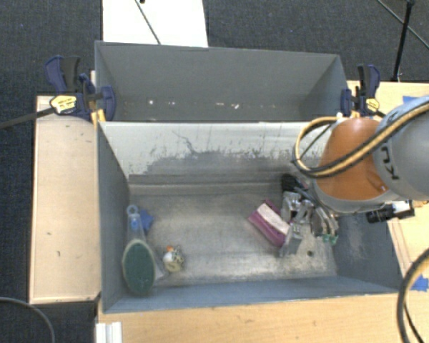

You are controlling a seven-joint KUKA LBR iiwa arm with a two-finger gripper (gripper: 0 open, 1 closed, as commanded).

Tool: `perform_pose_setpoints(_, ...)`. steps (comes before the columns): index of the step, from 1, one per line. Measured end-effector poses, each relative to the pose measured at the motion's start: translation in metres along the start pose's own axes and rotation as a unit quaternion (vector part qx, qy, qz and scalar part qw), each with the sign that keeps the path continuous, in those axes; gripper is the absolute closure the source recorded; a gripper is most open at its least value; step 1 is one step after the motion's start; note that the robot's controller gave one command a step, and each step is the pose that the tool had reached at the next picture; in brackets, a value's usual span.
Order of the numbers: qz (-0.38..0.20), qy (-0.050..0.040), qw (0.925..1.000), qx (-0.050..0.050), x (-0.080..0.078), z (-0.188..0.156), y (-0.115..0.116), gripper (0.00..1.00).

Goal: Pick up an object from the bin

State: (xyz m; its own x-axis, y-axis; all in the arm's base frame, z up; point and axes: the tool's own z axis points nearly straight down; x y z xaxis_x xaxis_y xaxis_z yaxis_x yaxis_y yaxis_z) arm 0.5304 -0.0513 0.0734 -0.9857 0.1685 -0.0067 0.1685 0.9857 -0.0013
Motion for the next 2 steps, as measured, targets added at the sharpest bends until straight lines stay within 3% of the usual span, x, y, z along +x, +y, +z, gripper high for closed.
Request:
perform_pose_setpoints(1,0.064,0.0023,0.9980,-0.001,-0.049,0.001,0.001,1.00)
perform_pose_setpoints(2,0.151,-0.0007,0.9885,-0.001,-0.048,-0.156,0.014,1.00)
